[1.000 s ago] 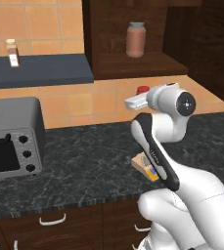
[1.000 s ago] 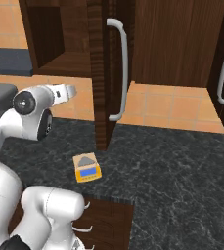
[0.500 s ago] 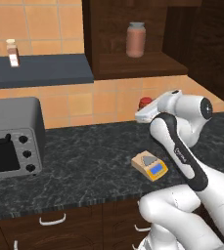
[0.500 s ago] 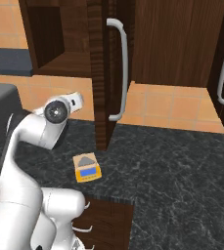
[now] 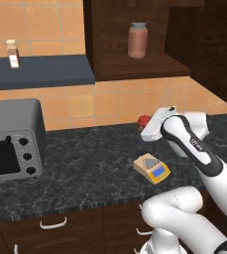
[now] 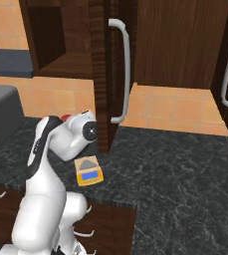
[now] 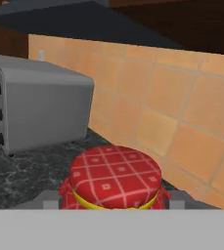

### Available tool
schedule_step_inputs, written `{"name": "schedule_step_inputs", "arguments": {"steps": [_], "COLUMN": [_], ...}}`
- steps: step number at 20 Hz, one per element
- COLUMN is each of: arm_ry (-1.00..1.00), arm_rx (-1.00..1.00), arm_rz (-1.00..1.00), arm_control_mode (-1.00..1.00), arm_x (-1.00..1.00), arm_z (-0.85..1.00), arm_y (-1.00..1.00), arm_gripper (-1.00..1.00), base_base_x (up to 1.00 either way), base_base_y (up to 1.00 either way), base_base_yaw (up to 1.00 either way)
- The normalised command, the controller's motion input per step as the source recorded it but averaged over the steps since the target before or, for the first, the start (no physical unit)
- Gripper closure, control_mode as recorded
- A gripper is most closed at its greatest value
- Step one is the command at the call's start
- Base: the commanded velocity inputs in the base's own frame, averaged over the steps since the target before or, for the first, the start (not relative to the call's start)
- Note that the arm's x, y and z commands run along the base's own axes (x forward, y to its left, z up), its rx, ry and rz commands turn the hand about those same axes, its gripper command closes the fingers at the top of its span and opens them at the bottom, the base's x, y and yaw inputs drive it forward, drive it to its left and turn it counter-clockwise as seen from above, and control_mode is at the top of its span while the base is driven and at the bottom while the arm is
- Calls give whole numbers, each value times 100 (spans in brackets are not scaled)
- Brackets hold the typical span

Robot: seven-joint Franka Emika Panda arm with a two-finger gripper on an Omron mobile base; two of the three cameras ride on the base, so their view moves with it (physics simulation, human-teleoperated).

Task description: Pick the jam and place it on the digital scale for weighing, and close the cabinet.

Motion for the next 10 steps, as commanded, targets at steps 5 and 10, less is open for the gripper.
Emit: {"name": "schedule_step_inputs", "arguments": {"steps": [5, 10], "arm_ry": [16, 11], "arm_rx": [0, 0], "arm_rz": [21, 0], "arm_control_mode": [-100, -100], "arm_x": [16, 1], "arm_z": [-42, -41], "arm_y": [-31, -3], "arm_gripper": [100, 100], "base_base_x": [0, 0], "base_base_y": [0, 0], "base_base_yaw": [0, 0]}}
